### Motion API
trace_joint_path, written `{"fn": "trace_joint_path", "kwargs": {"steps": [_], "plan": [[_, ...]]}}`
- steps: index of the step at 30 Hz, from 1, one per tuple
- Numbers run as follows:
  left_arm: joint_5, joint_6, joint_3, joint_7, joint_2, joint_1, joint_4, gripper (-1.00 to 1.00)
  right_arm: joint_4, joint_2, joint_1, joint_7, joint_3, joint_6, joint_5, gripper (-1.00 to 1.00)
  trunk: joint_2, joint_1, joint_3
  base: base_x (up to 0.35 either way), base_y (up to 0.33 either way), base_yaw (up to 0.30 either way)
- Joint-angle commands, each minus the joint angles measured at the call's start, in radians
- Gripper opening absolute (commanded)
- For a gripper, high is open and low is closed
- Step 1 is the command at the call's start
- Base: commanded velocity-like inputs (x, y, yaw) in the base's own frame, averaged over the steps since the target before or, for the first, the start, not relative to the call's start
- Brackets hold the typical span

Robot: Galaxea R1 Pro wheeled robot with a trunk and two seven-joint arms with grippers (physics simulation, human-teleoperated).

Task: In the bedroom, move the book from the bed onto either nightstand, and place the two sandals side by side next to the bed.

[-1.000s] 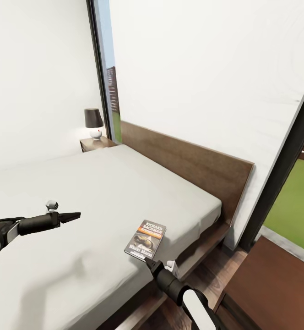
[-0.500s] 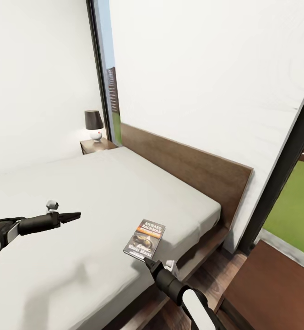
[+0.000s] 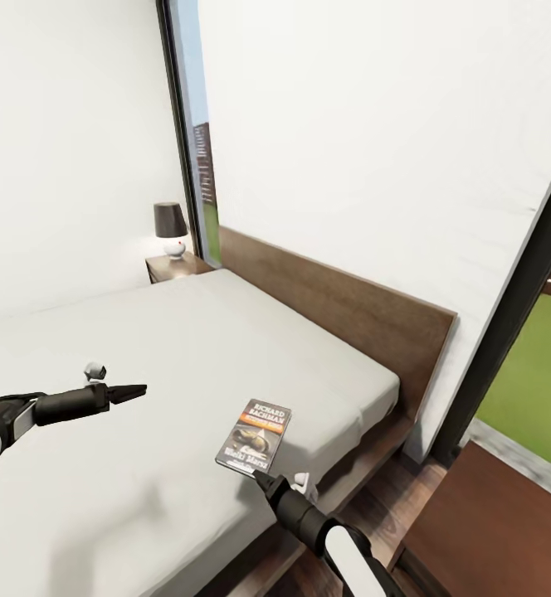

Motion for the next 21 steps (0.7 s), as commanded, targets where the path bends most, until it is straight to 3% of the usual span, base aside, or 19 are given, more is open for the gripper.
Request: {"fn": "trace_joint_path", "kwargs": {"steps": [1,21], "plan": [[-0.010,0.011,0.007,-0.005,0.000,-0.001,-0.001,1.00,0.000,0.000,0.000,0.001,0.000,0.002,-0.005,-1.00,0.007,-0.004,0.002,0.000,0.000,0.000],[-0.011,0.011,0.007,-0.005,0.000,-0.001,0.000,1.00,0.000,-0.001,0.000,-0.002,0.005,-0.012,-0.006,-1.00,0.147,-0.081,0.065,0.000,0.000,0.000]]}}
